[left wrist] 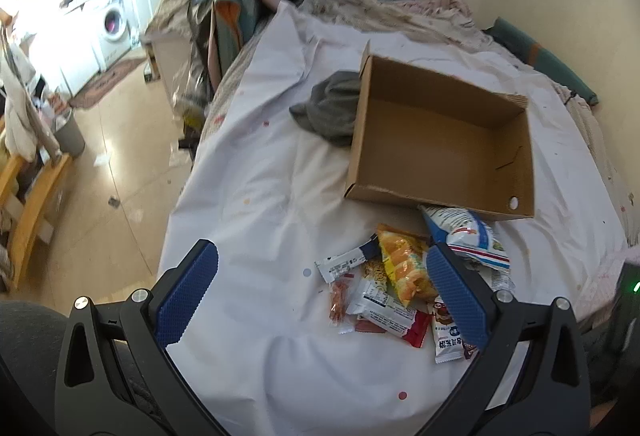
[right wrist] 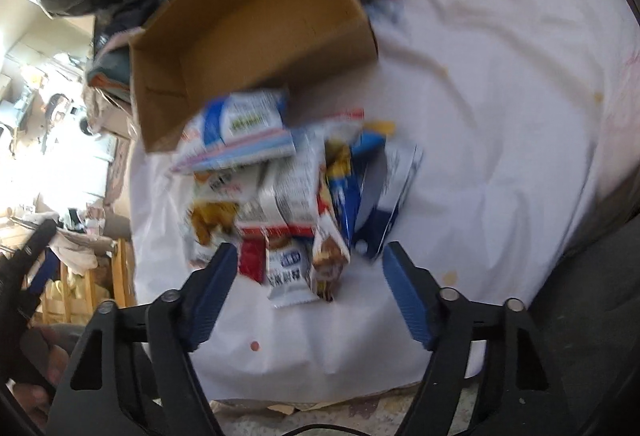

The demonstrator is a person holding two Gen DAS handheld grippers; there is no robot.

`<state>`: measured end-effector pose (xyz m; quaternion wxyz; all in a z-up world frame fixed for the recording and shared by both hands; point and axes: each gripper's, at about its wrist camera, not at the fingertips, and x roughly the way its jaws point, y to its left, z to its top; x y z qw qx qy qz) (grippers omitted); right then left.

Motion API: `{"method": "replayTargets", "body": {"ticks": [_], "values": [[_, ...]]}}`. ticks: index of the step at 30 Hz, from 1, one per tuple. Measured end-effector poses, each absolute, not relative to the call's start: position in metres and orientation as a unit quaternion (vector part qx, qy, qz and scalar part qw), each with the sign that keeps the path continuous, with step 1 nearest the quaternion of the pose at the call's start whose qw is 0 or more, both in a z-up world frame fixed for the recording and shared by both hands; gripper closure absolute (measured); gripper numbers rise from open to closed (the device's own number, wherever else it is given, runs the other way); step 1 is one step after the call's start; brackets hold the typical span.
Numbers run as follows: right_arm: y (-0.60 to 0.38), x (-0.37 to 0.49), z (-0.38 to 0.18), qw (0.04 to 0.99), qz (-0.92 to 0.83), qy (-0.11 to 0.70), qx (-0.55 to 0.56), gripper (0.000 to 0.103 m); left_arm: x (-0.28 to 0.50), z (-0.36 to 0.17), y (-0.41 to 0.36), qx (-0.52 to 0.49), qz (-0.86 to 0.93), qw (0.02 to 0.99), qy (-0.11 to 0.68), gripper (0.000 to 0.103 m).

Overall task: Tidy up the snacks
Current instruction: 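Grasp a blue-white bar with the left tool while the right tool grasps a brown-white bar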

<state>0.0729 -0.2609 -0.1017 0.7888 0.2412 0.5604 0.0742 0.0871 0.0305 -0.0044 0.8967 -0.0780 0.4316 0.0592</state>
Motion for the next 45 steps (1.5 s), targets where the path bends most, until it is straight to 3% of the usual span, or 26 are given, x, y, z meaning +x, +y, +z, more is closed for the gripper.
{"method": "replayTargets", "body": {"ticks": [4, 7, 14, 18, 23, 26, 30, 35, 37, 39, 40, 41, 45], "values": [[-0.249, 0.077, -0.115, 0.783, 0.077, 0.576, 0.222, 0.054, 0.100, -0.019, 0.038, -0.102, 0.066, 0.878, 0.463, 0.000], [-0.247, 0.081, -0.113, 0.790, 0.068, 0.577, 0.195, 0.083, 0.108, -0.025, 0.042, -0.113, 0.070, 0.869, 0.476, 0.000], [-0.258, 0.068, -0.075, 0.816, 0.101, 0.535, 0.192, 0.083, 0.116, -0.042, 0.048, -0.137, 0.076, 0.845, 0.511, 0.001], [-0.267, 0.066, -0.040, 0.845, 0.146, 0.471, 0.206, 0.083, 0.115, -0.065, 0.045, -0.174, 0.087, 0.820, 0.539, 0.014], [-0.273, 0.083, -0.029, 0.856, 0.150, 0.452, 0.201, 0.083, 0.119, -0.091, 0.041, -0.236, 0.097, 0.791, 0.556, 0.029], [-0.276, 0.086, -0.041, 0.852, 0.143, 0.460, 0.207, 0.083, 0.133, -0.103, 0.044, -0.233, 0.114, 0.779, 0.571, 0.029], [-0.276, 0.090, -0.059, 0.838, 0.138, 0.480, 0.219, 0.083, 0.163, -0.114, 0.039, -0.169, 0.096, 0.774, 0.603, 0.029], [-0.278, 0.098, -0.068, 0.827, 0.134, 0.492, 0.235, 0.083, 0.194, -0.117, -0.003, 0.059, -0.010, 0.775, 0.629, 0.029], [-0.277, 0.100, -0.071, 0.822, 0.134, 0.497, 0.242, 0.083, 0.200, -0.119, -0.011, 0.099, -0.033, 0.770, 0.630, 0.029], [-0.275, 0.101, -0.073, 0.820, 0.133, 0.500, 0.243, 0.083, 0.206, -0.125, -0.017, 0.115, -0.068, 0.762, 0.634, 0.036], [-0.274, 0.102, -0.074, 0.820, 0.133, 0.502, 0.242, 0.083, 0.209, -0.128, -0.021, 0.123, -0.080, 0.761, 0.632, 0.048], [-0.273, 0.103, -0.074, 0.820, 0.133, 0.503, 0.240, 0.083, 0.211, -0.133, -0.025, 0.127, -0.093, 0.756, 0.636, 0.053], [-0.272, 0.103, -0.075, 0.820, 0.133, 0.506, 0.233, 0.083, 0.218, -0.150, -0.035, 0.146, -0.121, 0.738, 0.648, 0.066]]}}
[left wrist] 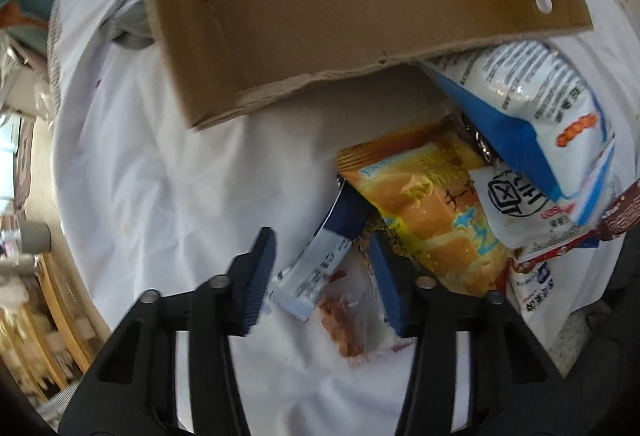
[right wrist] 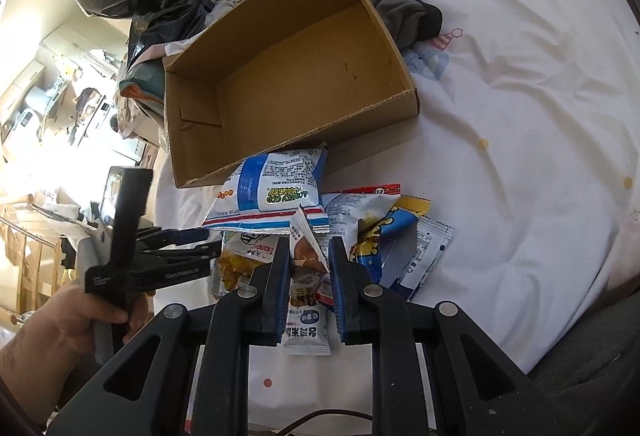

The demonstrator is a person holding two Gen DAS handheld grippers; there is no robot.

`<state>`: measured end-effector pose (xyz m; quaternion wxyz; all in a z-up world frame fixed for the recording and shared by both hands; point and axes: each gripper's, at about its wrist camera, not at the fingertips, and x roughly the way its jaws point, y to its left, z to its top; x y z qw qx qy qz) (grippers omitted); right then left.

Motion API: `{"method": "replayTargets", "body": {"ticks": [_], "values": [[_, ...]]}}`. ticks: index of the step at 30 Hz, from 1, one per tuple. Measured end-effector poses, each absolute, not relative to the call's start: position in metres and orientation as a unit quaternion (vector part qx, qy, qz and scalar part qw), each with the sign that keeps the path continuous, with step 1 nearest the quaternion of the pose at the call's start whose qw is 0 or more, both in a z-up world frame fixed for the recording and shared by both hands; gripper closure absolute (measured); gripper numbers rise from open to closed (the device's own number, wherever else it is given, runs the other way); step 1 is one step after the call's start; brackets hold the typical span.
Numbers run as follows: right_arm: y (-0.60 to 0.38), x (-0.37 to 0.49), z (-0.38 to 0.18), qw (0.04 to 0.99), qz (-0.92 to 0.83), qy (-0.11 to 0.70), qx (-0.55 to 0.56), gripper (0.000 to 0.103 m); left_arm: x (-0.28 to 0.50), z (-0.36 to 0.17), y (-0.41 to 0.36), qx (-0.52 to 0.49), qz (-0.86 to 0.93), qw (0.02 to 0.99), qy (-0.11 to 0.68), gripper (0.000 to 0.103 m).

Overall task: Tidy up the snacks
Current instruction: 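Grasp a blue-white bar with the left tool while the right tool grasps a brown-white bar, then carry both bars into the box and open both tools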

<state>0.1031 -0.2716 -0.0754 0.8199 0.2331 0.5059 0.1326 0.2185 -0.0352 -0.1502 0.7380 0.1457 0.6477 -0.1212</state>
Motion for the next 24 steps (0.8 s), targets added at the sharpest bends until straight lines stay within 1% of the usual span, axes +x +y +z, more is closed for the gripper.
{"method": "replayTargets", "body": {"ticks": [1, 2, 4, 6, 13, 19, 23, 24], "values": [[-0.272, 0.103, -0.076, 0.819, 0.132, 0.507, 0.232, 0.083, 0.220, -0.153, -0.034, 0.142, -0.122, 0.736, 0.651, 0.076], [-0.272, 0.103, -0.076, 0.819, 0.131, 0.508, 0.232, 0.083, 0.221, -0.155, -0.032, 0.132, -0.122, 0.734, 0.655, 0.083], [-0.272, 0.103, -0.077, 0.819, 0.130, 0.509, 0.232, 0.083, 0.222, -0.154, -0.028, 0.121, -0.114, 0.734, 0.658, 0.089], [-0.273, 0.103, -0.077, 0.818, 0.130, 0.509, 0.233, 0.083, 0.222, -0.147, -0.022, 0.121, -0.109, 0.737, 0.656, 0.089], [-0.268, 0.104, -0.070, 0.823, 0.142, 0.499, 0.231, 0.083, 0.195, -0.110, 0.015, 0.065, -0.065, 0.755, 0.649, 0.089], [-0.271, 0.101, -0.044, 0.840, 0.170, 0.455, 0.242, 0.083, 0.171, -0.059, 0.039, -0.014, -0.028, 0.810, 0.585, 0.089], [-0.273, 0.111, -0.025, 0.852, 0.182, 0.429, 0.239, 0.083, 0.167, -0.028, 0.034, -0.039, -0.008, 0.848, 0.529, 0.088], [-0.273, 0.115, -0.021, 0.856, 0.180, 0.425, 0.234, 0.083, 0.172, -0.027, 0.030, -0.040, -0.004, 0.854, 0.519, 0.088]]}}
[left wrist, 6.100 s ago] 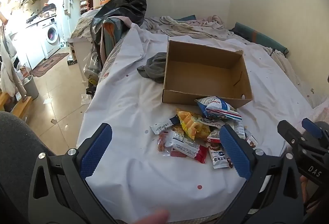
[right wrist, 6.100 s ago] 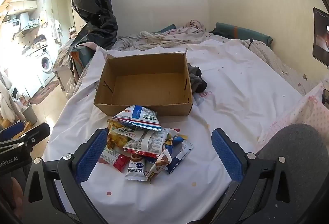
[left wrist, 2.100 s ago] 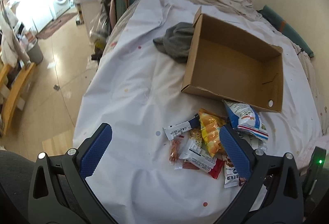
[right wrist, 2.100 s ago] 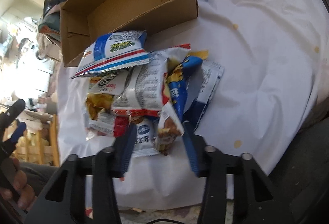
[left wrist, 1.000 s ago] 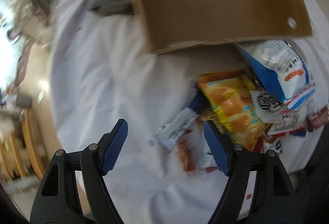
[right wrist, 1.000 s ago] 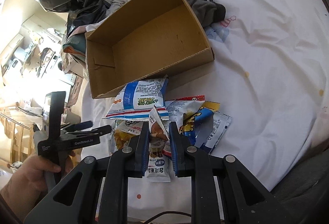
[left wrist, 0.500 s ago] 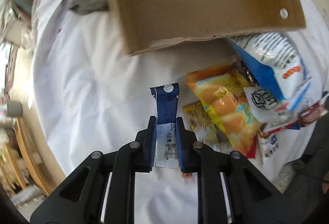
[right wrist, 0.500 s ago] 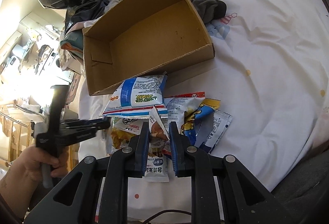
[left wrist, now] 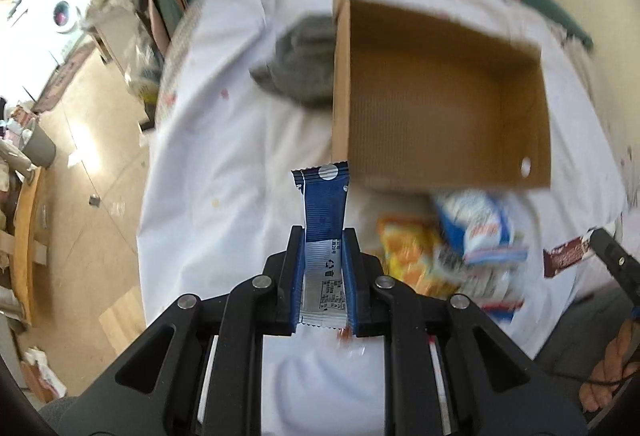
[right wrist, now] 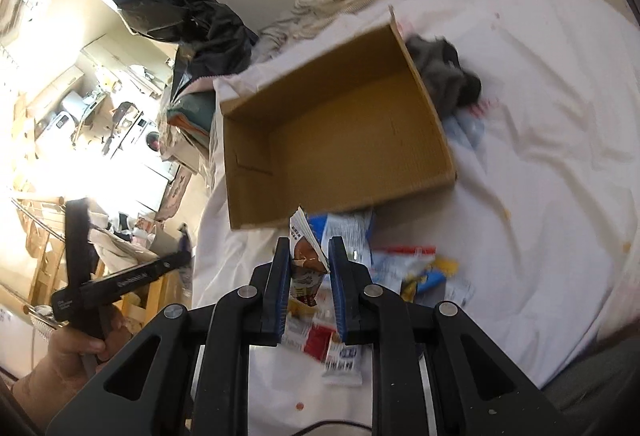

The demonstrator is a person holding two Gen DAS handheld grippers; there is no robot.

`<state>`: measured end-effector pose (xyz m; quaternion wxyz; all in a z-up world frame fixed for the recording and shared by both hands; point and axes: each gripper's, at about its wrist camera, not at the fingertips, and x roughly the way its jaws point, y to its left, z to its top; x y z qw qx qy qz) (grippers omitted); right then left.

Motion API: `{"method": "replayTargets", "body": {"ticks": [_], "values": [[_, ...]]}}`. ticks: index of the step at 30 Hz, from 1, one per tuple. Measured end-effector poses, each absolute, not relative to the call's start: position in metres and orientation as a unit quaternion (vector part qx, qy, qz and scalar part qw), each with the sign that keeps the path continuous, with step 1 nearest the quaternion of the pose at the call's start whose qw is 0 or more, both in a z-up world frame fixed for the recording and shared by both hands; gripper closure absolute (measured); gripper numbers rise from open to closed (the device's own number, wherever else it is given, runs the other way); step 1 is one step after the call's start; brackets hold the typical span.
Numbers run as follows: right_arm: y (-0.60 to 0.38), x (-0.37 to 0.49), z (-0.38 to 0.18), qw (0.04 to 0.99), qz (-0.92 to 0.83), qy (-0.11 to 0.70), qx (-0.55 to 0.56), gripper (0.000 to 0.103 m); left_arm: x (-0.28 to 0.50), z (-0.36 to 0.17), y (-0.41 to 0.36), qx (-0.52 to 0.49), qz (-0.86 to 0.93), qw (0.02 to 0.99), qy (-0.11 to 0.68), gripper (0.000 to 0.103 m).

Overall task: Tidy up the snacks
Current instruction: 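Carry both bars into the box and open both tools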

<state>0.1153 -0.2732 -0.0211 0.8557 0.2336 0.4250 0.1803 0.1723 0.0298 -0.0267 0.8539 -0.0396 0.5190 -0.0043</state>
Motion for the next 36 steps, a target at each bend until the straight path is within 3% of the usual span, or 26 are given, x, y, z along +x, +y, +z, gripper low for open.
{"method": "replayTargets", "body": {"ticks": [7, 17, 25, 36], "values": [[-0.286, 0.169, 0.003, 0.879, 0.157, 0.395, 0.216, 0.083, 0.199, 0.009, 0.006, -0.059, -0.018, 0.880, 0.471, 0.088], [-0.285, 0.221, -0.026, 0.883, 0.131, 0.408, 0.189, 0.083, 0.235, -0.009, -0.029, -0.030, -0.033, 0.906, 0.420, 0.088], [-0.262, 0.232, -0.056, 0.864, 0.138, 0.461, 0.146, 0.083, 0.254, -0.042, -0.025, -0.066, -0.030, 0.887, 0.456, 0.088], [-0.247, 0.240, -0.075, 0.854, 0.131, 0.490, 0.117, 0.083, 0.254, -0.044, -0.029, -0.054, -0.035, 0.892, 0.448, 0.088]]}}
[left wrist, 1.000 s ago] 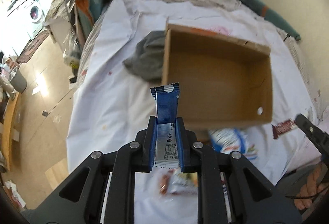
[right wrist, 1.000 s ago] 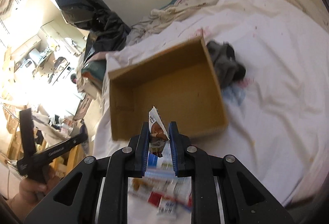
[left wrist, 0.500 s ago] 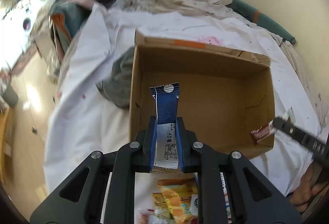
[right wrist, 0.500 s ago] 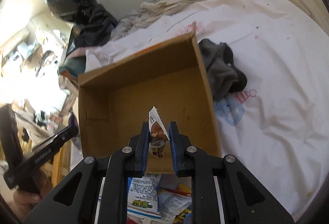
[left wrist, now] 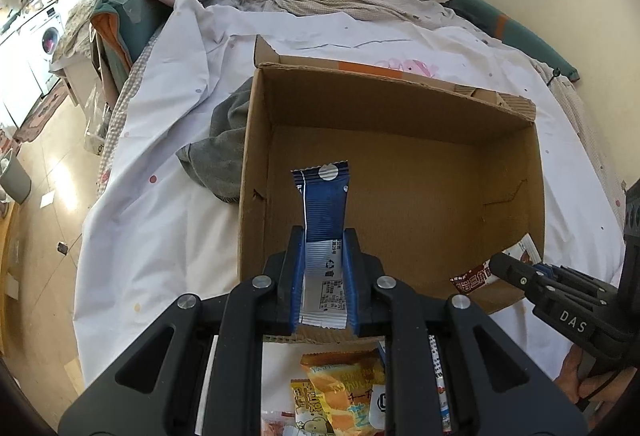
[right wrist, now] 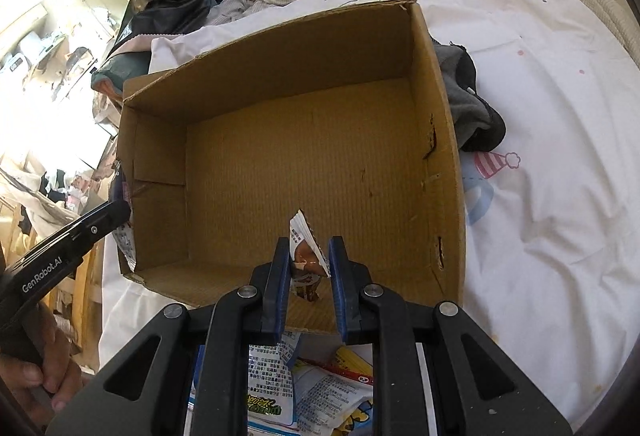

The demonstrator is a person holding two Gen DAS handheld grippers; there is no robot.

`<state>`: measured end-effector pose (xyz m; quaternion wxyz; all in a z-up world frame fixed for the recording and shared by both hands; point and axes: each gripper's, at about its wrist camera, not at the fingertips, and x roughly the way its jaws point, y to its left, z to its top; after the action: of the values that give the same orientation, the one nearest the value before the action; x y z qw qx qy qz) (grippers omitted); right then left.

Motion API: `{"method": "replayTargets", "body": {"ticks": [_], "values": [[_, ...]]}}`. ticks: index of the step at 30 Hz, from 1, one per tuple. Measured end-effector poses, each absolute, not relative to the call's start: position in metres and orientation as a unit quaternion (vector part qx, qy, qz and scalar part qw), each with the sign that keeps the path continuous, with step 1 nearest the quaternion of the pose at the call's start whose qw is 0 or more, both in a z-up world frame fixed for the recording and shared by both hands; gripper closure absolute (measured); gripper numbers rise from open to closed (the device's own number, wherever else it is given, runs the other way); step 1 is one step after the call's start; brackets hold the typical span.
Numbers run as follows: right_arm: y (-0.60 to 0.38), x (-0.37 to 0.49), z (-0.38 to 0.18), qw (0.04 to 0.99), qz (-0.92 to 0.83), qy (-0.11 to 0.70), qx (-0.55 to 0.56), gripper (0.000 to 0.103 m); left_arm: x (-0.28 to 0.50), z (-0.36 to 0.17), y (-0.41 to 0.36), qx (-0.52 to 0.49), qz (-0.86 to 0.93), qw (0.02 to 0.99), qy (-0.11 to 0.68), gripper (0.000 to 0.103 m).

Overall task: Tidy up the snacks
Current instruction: 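Carry both bars into the box and open both tools, then grasp the red-white bar from the pile with the left tool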

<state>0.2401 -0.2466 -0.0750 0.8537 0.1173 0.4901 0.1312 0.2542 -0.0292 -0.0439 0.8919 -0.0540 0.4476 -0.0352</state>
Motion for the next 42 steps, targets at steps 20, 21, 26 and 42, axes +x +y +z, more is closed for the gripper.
{"method": "replayTargets", "body": {"ticks": [20, 21, 26, 42], "values": [[-0.254, 0.241, -0.067, 0.863, 0.121, 0.468, 0.146, 0.080, 0.251, -0.041, -0.038, -0.040, -0.048, 0.897, 0.437, 0.069], [-0.254, 0.240, -0.063, 0.868, 0.120, 0.459, 0.145, 0.079, 0.250, -0.040, -0.038, -0.041, -0.047, 0.899, 0.434, 0.066], [-0.261, 0.235, -0.055, 0.878, 0.119, 0.433, 0.167, 0.021, 0.247, -0.034, -0.037, -0.046, -0.051, 0.904, 0.423, 0.035], [-0.272, 0.231, -0.042, 0.875, 0.116, 0.425, 0.199, 0.021, 0.226, -0.019, -0.024, -0.065, -0.049, 0.913, 0.401, 0.013]]}}
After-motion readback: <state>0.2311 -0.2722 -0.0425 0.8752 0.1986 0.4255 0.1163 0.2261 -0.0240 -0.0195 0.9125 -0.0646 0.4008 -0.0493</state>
